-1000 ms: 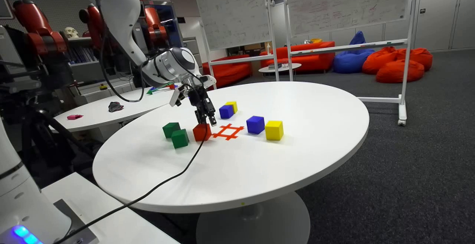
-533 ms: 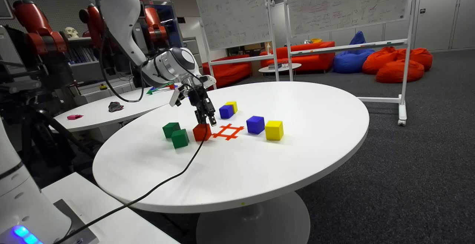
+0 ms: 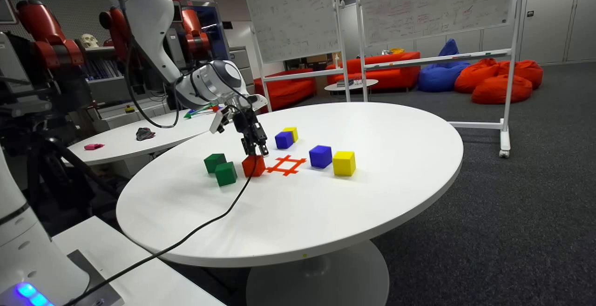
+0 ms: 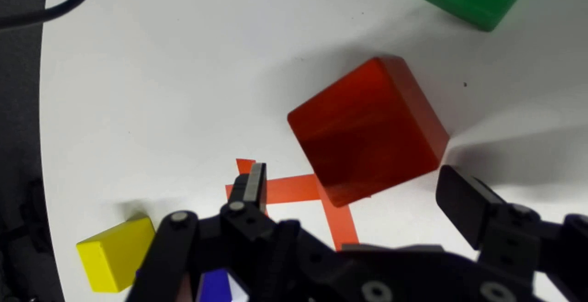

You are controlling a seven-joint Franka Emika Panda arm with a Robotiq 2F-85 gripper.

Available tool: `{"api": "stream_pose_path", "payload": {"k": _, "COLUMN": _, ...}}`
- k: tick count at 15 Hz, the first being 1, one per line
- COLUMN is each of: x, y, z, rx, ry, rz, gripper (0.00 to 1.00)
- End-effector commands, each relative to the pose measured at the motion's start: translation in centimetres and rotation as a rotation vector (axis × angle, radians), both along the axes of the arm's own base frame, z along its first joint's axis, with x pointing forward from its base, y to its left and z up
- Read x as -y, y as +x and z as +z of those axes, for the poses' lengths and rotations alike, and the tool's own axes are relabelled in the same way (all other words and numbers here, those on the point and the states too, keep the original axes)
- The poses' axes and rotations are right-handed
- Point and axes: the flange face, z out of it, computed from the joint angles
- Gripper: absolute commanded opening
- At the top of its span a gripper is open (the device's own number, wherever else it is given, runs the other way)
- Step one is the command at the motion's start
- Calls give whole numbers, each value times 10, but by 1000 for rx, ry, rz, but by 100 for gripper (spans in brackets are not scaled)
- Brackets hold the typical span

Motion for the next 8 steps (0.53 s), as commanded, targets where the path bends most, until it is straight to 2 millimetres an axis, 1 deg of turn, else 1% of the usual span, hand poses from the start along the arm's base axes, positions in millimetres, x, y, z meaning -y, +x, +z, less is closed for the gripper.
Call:
{"api": "stream_pose_path", "payload": {"k": 1, "x": -11, "y": 2, "z": -1, "rx": -6, "ry": -13, "rz": 15, "gripper": 100}}
{"api": "stream_pose_path", "payload": {"k": 4, "x": -17, "y": -2, "z": -5, "rx": -10, "ry": -17, "rz": 25, "gripper": 100}}
{"api": "stream_pose_path", "payload": {"k": 8, "x": -13, "y": -6, "z": -9, "rx": -17, "ry": -16, "rz": 17, "gripper": 100}}
